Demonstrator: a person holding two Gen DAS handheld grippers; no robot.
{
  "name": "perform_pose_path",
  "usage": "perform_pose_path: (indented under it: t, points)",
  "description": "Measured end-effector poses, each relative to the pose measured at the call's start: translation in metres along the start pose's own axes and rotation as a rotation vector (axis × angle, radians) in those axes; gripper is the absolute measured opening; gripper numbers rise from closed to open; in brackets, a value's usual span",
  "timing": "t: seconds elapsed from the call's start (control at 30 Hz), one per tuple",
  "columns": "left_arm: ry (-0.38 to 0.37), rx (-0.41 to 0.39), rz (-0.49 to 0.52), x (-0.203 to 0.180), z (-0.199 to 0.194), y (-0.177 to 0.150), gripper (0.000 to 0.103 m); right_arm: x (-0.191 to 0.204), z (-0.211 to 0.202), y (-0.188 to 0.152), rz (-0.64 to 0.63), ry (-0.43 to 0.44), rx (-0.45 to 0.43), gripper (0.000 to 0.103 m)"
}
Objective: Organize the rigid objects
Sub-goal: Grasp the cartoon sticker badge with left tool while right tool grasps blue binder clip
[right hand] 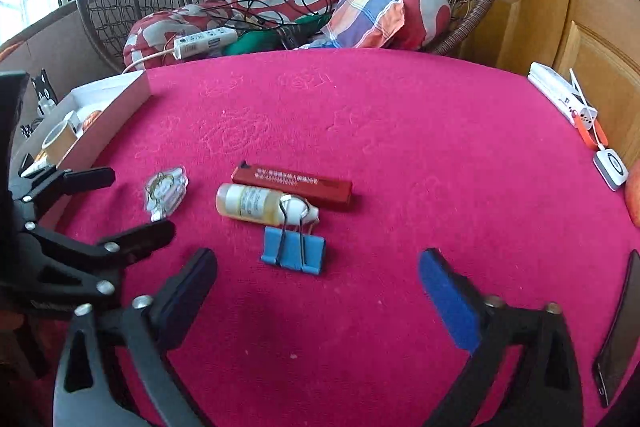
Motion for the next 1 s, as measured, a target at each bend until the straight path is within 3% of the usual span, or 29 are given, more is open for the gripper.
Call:
perform_pose_path:
  t: [0.03, 0.13, 0.2, 0.27, 0.3, 0.33, 0.37, 0.4, 0.7, 1.0]
  points:
    - [-0.007, -0.002, -0.007, 0.001, 0.000, 0.000, 0.102, 0.002, 0.004, 0.001, 0.008, -0.007, 0.008, 0.066]
    - [-0.025, 0.007, -0.006, 0.001, 0.002, 0.003, 0.093, 0.004, 0.011, 0.001, 0.014, -0.009, 0.032, 0.061]
    - [-0.016, 0.007, 0.016, -0.003, 0.004, 0.004, 0.090, 0.007, 0.010, -0.002, -0.001, 0.011, 0.034, 0.046]
    - [-0.010, 0.008, 0.026, -0.007, 0.007, 0.007, 0.081, 0.007, 0.008, -0.003, -0.007, 0.012, 0.031, 0.033]
    - [-0.006, 0.009, 0.029, -0.008, 0.007, 0.008, 0.078, 0.007, 0.008, -0.003, -0.004, 0.019, 0.033, 0.033]
    - [-0.005, 0.006, 0.028, -0.008, 0.006, 0.009, 0.064, 0.005, 0.007, -0.003, 0.002, 0.028, 0.034, 0.033]
    - [-0.002, -0.002, 0.029, -0.009, 0.005, 0.010, 0.037, 0.003, 0.005, -0.004, 0.010, 0.039, 0.035, 0.033]
    - [-0.003, -0.006, 0.032, -0.009, 0.003, 0.011, 0.029, 0.001, 0.004, -0.005, 0.019, 0.046, 0.037, 0.033]
    - [-0.058, -0.061, -0.027, -0.010, -0.021, 0.003, 0.028, -0.008, -0.019, -0.006, 0.079, 0.089, -0.019, 0.033]
    - [-0.043, -0.221, 0.012, -0.026, -0.083, 0.017, 0.028, -0.010, -0.088, 0.020, 0.120, 0.162, -0.207, 0.033]
Point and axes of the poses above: each gripper's, at about its wrist camera, not at the fingertips, and z roughly the way its jaws point, x to its left, y to its top, the point moved 3 cm from there along z, roughly the way its jaws point, and after that the axes turned 15 degrees about z, right-handed, at the moved point
